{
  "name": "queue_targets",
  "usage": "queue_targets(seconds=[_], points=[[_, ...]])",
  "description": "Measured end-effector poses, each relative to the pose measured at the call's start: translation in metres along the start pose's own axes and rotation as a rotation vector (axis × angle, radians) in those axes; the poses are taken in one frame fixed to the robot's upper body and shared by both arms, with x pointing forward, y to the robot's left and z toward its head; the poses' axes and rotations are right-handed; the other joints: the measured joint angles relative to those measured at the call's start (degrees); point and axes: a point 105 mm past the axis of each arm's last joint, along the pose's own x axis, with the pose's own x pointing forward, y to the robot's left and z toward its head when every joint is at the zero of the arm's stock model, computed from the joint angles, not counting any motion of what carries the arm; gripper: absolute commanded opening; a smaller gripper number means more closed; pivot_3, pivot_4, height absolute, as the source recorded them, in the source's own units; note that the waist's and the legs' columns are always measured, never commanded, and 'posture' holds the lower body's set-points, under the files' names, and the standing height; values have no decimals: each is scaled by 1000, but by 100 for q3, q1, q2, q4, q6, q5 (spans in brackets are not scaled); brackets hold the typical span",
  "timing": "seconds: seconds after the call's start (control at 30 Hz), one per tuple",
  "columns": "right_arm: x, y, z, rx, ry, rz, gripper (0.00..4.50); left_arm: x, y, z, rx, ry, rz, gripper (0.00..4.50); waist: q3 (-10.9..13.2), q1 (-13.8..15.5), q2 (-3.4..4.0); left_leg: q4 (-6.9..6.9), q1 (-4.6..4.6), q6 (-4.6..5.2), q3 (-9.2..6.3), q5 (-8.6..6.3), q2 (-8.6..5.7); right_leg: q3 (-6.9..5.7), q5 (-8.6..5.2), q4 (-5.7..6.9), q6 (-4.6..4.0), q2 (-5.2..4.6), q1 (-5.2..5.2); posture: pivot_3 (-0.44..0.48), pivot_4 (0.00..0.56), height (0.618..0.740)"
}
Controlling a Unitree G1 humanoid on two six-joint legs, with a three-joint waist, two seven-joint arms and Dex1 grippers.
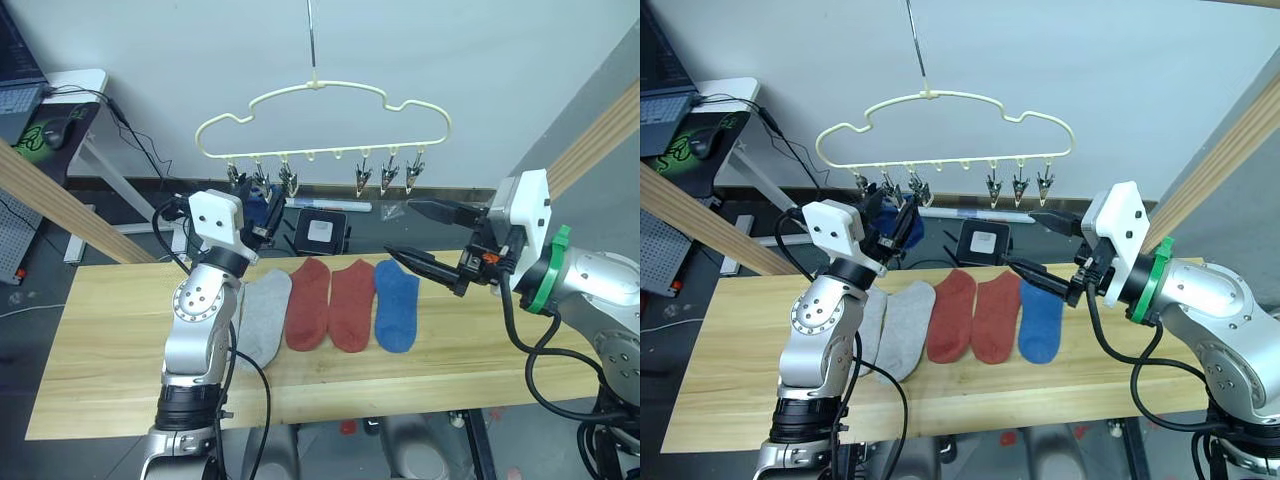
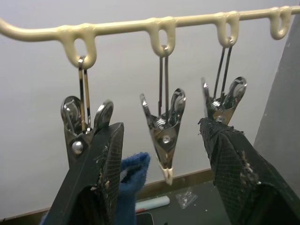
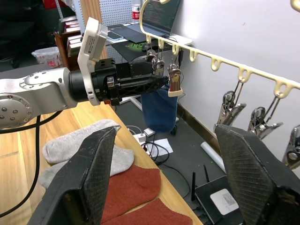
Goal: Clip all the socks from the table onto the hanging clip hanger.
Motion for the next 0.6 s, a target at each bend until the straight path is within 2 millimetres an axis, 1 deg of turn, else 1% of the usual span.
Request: queue_targets(seconds=[0.23, 0.33, 0.6], points=[[-2, 1, -6, 8, 27, -2, 3500, 4, -2, 2, -33, -19, 23, 2760, 0, 3, -1, 1, 0, 0, 0, 0, -1, 0, 0, 0, 0, 0, 1, -191, 301, 740], [-3, 1, -7, 7, 31, -2, 3500, 6, 0, 5, -35, -28, 36, 2760, -1, -4, 0, 1, 1, 1, 0, 1, 0, 0, 1, 1, 1, 0, 1, -193, 302, 740], [-3, 1, -8, 8, 33, -2, 3500, 5, 3, 4, -40, -23, 64, 2760, -1, -3, -1, 1, 1, 1, 0, 1, -1, 0, 1, 1, 1, 0, 2, -190, 303, 740]])
